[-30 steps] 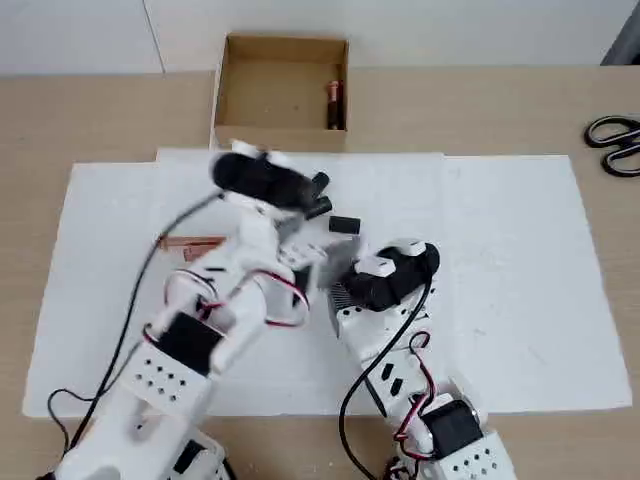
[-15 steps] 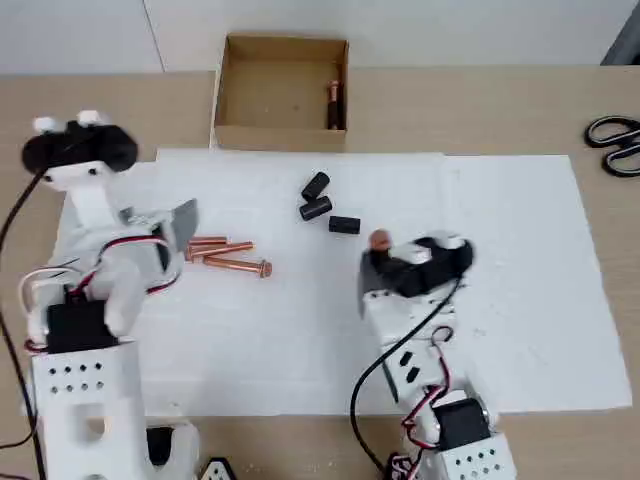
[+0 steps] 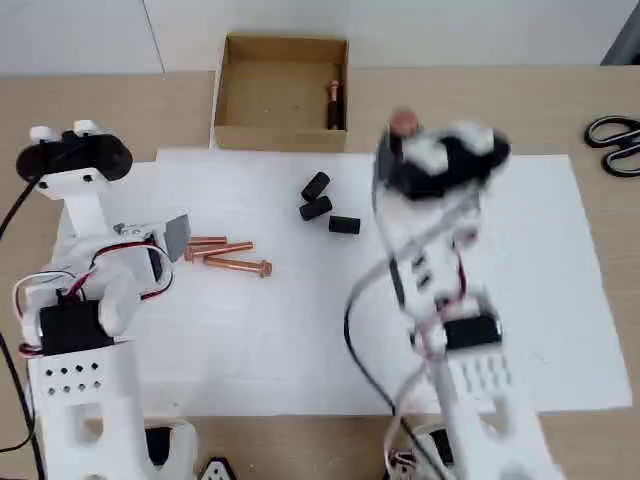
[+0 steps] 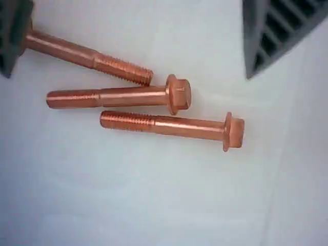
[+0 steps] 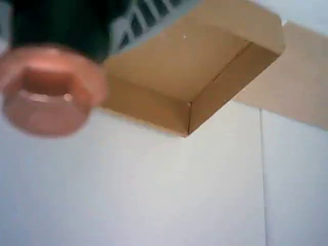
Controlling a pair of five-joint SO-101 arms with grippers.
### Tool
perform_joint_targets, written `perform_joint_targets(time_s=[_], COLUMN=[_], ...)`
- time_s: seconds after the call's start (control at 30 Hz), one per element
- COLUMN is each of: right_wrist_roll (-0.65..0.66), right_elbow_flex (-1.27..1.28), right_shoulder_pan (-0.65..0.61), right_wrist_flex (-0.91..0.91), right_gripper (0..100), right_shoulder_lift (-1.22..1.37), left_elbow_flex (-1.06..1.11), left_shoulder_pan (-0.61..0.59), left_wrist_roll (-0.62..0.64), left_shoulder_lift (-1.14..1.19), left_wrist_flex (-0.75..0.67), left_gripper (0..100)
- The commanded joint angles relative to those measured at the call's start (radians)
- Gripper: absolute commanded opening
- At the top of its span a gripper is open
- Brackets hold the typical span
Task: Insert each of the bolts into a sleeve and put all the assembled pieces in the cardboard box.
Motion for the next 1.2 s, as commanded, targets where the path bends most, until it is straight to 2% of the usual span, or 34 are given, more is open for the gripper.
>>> perform_joint_targets(time_s=[0.0,0.3,0.6,0.87,1.03,1.17], right_wrist_roll=[0.009,0.014,0.015,0.017,0.017,0.017], right_elbow_flex=[-0.381,-1.114,-1.691,-1.969,-2.024,-2.036], right_shoulder_pan=[-0.001,-0.024,-0.074,-0.077,-0.081,-0.093], right_wrist_flex=[-0.09,-0.163,-0.156,-0.154,-0.143,-0.084], right_gripper=[0.4,0.4,0.6,2.1,16.6,20.7], right_shoulder_lift=[0.401,1.158,1.682,1.965,2.045,2.057], left_elbow_flex=[-0.047,-0.045,-0.01,-0.01,-0.01,-0.01], left_shoulder_pan=[-0.008,-0.008,-0.009,-0.009,-0.009,-0.009], left_wrist_roll=[-0.005,-0.006,-0.008,-0.008,-0.008,-0.008], left_shoulder_lift=[-0.011,-0.011,-0.011,-0.011,-0.011,-0.011], left_wrist_flex=[0.008,0.009,0.008,0.008,0.008,0.008], left_gripper=[27,27,27,27,27,27])
